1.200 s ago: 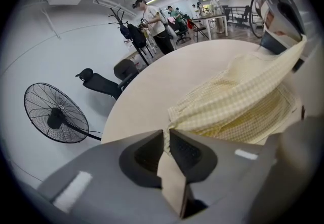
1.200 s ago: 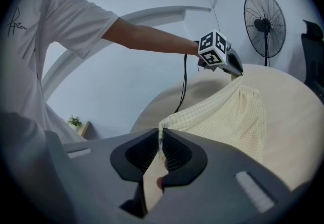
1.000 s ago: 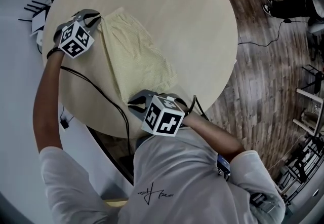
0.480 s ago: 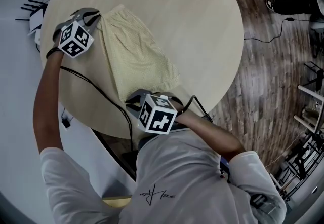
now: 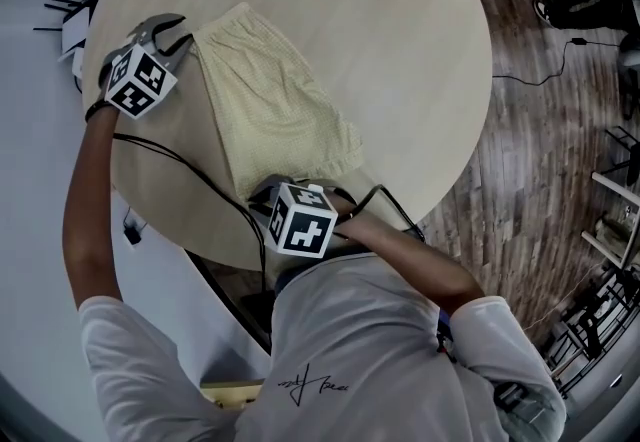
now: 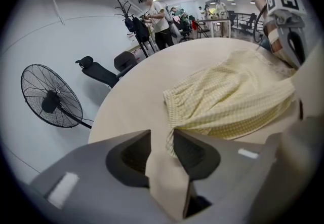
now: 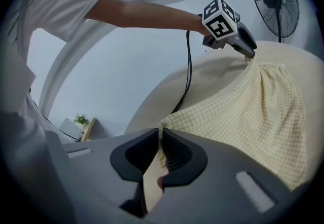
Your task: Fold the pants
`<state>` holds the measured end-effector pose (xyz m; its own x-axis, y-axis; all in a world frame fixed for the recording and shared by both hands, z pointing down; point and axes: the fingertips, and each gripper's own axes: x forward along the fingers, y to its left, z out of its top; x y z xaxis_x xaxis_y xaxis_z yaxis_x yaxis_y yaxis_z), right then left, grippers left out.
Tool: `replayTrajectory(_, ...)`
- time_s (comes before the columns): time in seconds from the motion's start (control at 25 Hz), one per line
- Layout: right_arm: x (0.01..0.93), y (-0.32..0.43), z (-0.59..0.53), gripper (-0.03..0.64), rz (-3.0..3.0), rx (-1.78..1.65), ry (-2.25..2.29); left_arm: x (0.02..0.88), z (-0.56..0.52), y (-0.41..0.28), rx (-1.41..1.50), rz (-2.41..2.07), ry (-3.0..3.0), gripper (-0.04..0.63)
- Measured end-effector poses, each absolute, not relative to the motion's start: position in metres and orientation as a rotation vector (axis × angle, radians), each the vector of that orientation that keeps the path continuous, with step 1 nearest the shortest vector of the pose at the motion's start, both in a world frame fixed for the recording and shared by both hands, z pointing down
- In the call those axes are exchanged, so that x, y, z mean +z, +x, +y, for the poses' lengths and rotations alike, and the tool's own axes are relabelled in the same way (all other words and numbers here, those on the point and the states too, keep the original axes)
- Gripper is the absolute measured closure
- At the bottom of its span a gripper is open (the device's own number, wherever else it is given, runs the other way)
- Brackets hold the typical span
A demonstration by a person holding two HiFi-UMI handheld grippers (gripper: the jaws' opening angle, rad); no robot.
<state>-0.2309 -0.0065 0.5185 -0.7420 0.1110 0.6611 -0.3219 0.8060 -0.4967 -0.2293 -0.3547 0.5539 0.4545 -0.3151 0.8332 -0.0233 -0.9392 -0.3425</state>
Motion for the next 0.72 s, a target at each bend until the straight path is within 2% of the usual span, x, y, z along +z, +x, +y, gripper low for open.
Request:
replayTrajectory(0.28,0.531,-0.236,0.01,0.592,-2.232,0.808,0.056,0.554,-0.346,-0.257,-1.56,0.304,-2.439,0.398)
replayTrajectory(0.36,0.528,-0.234,0.018,0.547,-2.233,0.831,0.023,0.552,-0.341,-0.261,-1.572,0.315,-2.455,0.35)
replayTrajectory(0.44,0.524,-0.233,0.023,0.537,-2.242,0.841,0.013,0.547,-0.336,-0.265,-1.574,0.333,-2.47,0.319)
replayTrajectory(0.72,0.51,-0.231,0.013,0.529,-2.294,0.828,0.086,0.521,-0.324,-0.276,-1.505,0.448,-2.547,0.293)
